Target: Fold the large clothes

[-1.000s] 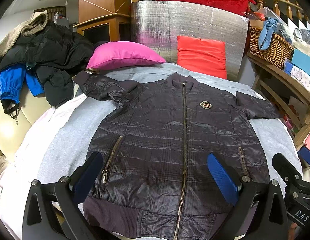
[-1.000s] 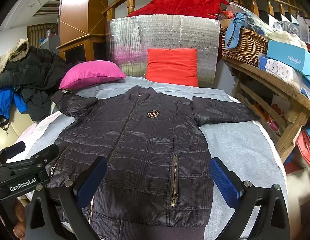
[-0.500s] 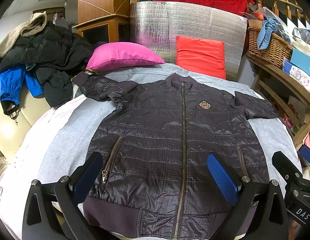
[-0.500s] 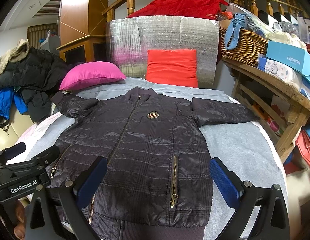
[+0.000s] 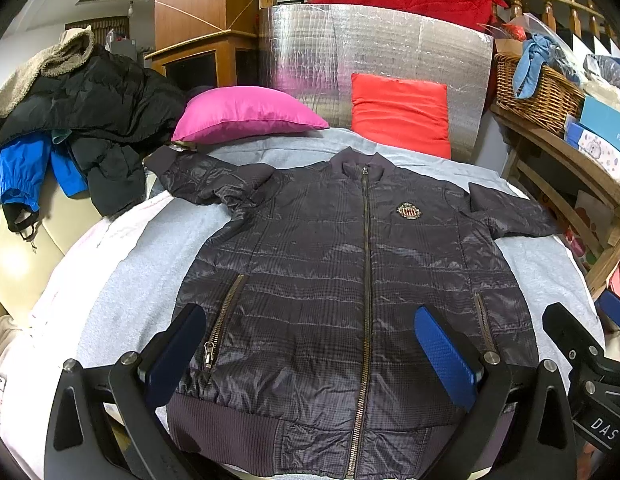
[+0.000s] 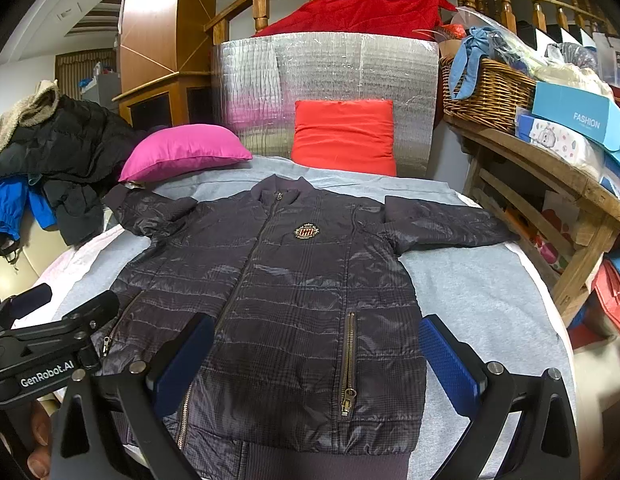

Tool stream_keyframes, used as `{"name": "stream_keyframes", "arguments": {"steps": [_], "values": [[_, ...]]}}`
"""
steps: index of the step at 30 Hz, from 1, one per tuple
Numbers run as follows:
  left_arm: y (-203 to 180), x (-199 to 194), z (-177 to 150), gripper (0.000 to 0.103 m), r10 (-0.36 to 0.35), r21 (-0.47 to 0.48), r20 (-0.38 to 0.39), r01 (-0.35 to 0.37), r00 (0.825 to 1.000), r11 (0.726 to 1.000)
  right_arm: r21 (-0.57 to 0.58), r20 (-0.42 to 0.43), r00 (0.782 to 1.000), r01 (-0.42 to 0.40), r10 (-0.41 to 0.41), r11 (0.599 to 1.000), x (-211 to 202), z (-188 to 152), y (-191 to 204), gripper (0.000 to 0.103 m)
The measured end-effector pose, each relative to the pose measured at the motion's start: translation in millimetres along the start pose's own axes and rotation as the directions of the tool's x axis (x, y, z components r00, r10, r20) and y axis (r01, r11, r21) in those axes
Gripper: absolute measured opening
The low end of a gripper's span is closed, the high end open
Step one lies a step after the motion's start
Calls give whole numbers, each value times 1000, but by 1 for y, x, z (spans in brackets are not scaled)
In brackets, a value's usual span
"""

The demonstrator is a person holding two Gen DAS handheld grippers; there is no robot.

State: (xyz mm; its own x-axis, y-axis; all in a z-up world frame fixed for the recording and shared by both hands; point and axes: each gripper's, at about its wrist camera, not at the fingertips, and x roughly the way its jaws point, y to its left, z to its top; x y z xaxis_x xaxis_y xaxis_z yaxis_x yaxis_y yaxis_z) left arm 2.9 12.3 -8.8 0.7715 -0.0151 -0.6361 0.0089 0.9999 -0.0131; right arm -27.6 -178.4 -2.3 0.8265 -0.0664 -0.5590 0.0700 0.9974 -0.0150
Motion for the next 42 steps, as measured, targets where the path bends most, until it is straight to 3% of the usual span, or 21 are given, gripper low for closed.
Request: {"name": "stream_keyframes", "arguments": {"steps": [8, 12, 17, 19, 22, 24, 25, 27, 28, 31, 35, 39, 40, 42], "values": [[-3, 11, -3, 103, 6, 3, -18, -6, 1000, 1000, 8, -17, 1000, -6, 7, 1000, 9, -4, -4, 103], [7, 31, -6, 103, 4, -14, -57, -4, 998, 1000, 31, -44, 997, -60, 62, 998, 20, -11, -17, 103], [45, 66, -7, 103, 39, -63, -109, -46, 993, 997, 165, -109, 983, -128, 147, 978, 46, -26, -71, 103], [81, 92, 1, 103, 96, -122, -135, -112, 986, 986, 273, -115, 976, -147, 184, 951, 58, -31, -106, 103], [123, 117, 11, 103, 160, -193, -164, -191, 973, 962, 516, -106, 959, -172, 262, 839, 87, -39, -180, 103], [153, 134, 17, 103, 211, -243, -179, -251, 961, 937, 670, -73, 954, -170, 292, 723, 110, -45, -233, 103], [179, 150, 21, 103, 262, -281, -197, -311, 945, 908, 707, -57, 954, -171, 296, 686, 117, -46, -249, 103], [205, 167, 23, 103, 307, -311, -219, -364, 926, 878, 793, -20, 956, -163, 292, 587, 139, -46, -292, 102], [218, 177, 24, 103, 331, -323, -232, -393, 915, 861, 812, -7, 957, -165, 291, 560, 147, -45, -304, 102], [242, 203, 28, 103, 364, -347, -262, -439, 894, 829, 873, 49, 958, -179, 284, 453, 183, -32, -347, 101], [264, 245, 33, 103, 403, -340, -295, -489, 867, 803, 901, 69, 963, -172, 260, 397, 232, -8, -382, 82], [263, 280, 17, 103, 397, -304, -348, -503, 849, 809, 909, 32, 977, -116, 210, 399, 285, 17, -405, 78], [262, 282, 12, 103, 390, -310, -345, -496, 854, 811, 911, 24, 980, -103, 199, 400, 292, 20, -409, 78], [267, 279, 5, 103, 349, -381, -311, -452, 884, 806, 912, 6, 985, -75, 170, 404, 313, 30, -417, 78]]}}
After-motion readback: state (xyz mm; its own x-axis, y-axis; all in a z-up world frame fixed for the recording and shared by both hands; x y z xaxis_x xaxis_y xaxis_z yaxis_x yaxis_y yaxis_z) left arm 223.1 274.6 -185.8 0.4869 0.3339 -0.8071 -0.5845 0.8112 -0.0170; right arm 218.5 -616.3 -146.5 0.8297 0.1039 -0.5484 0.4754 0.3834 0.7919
